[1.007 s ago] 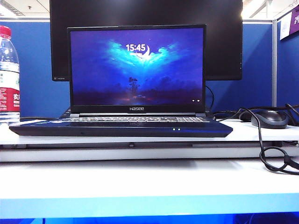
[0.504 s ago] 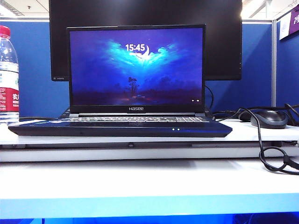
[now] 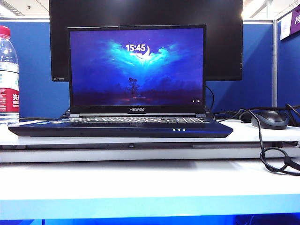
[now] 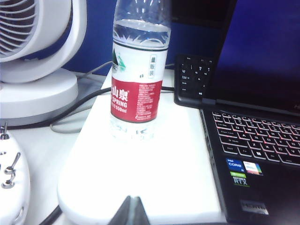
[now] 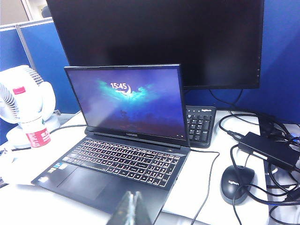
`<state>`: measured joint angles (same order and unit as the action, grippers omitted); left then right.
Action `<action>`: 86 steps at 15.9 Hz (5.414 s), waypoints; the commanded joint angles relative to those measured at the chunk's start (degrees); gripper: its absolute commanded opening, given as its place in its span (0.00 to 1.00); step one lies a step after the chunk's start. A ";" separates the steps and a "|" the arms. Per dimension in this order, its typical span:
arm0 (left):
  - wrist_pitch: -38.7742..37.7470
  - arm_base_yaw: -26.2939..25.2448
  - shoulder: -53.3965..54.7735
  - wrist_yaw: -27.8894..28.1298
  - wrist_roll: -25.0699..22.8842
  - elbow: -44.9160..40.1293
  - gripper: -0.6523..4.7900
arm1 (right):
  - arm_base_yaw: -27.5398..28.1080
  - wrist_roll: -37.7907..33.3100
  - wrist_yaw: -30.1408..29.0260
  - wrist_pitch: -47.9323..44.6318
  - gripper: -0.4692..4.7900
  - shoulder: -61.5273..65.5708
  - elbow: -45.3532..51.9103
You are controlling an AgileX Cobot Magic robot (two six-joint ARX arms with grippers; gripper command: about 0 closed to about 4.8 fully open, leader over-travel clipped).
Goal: Open the lid of the black laptop.
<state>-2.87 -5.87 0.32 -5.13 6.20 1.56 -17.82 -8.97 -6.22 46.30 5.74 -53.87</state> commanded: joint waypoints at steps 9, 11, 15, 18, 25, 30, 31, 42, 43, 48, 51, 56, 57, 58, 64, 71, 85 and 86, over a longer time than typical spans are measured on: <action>2.82 1.44 -0.13 2.97 -0.22 -1.16 0.12 | -0.02 -0.04 -0.09 -0.63 0.09 -0.02 -0.17; 2.56 1.44 -0.13 2.97 -0.22 -1.16 0.12 | -0.02 -0.04 -0.09 -0.61 0.09 -0.02 -0.17; 2.78 1.44 -0.13 2.93 -0.20 -1.16 0.12 | -0.02 -0.04 -0.09 -0.63 0.09 -0.02 -0.17; 2.60 1.44 -0.13 2.54 -0.15 -1.16 0.12 | -0.02 -0.04 -0.09 -0.61 0.09 -0.02 -0.17; 2.12 1.46 -0.13 2.36 -1.92 -1.16 0.12 | -0.02 -0.04 -0.09 -0.63 0.09 -0.02 -0.17; 2.05 3.32 -0.13 2.56 -4.81 -1.16 0.12 | -0.02 -0.04 -0.09 -0.61 0.09 -0.02 -0.17; 1.95 3.32 -0.13 2.56 -5.77 -1.16 0.12 | -0.02 -0.04 -0.09 -0.61 0.09 -0.02 -0.17; 1.88 3.17 -0.13 2.47 -6.21 -1.16 0.12 | -0.02 -0.04 -0.09 -0.63 0.09 -0.02 -0.17; 1.88 3.17 -0.13 2.47 -6.21 -1.16 0.12 | -0.02 -0.04 -0.09 -0.63 0.09 -0.02 -0.17; 1.88 3.17 -0.13 2.49 -6.21 -1.16 0.12 | 0.00 0.20 0.02 -1.64 0.09 -0.07 0.96; 1.88 3.17 -0.13 2.47 -6.21 -1.16 0.12 | 3.37 0.96 0.31 -9.66 0.09 -0.07 10.62; 1.68 3.19 -0.13 2.40 -6.21 -1.16 0.12 | 17.88 -2.62 0.15 -42.27 0.09 -1.27 40.15; 1.68 3.17 -0.13 2.43 -6.21 -1.16 0.12 | 19.61 -2.62 0.13 -44.72 0.09 -2.23 43.08; 1.68 3.19 -0.13 2.38 -6.21 -1.16 0.12 | 20.41 -2.56 0.13 -45.27 0.09 -2.67 44.06; 1.68 3.17 -0.13 2.40 -6.21 -1.16 0.12 | 22.34 -2.38 1.03 -52.06 0.09 -5.66 52.59; 1.66 3.17 -0.13 2.40 -6.21 -1.16 0.12 | 20.63 -2.36 2.05 -52.59 0.09 -5.66 53.62; 1.66 3.19 -0.13 2.40 -6.21 -1.16 0.12 | 17.79 -2.69 5.03 -52.52 0.09 -5.66 53.59; 1.66 3.19 -0.13 2.40 -6.21 -1.16 0.12 | 17.79 -2.69 5.03 -52.52 0.09 -5.66 53.59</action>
<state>-1.54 -2.63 0.32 -2.57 0.19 0.40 0.01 -11.38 -1.30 -5.26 0.16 -0.47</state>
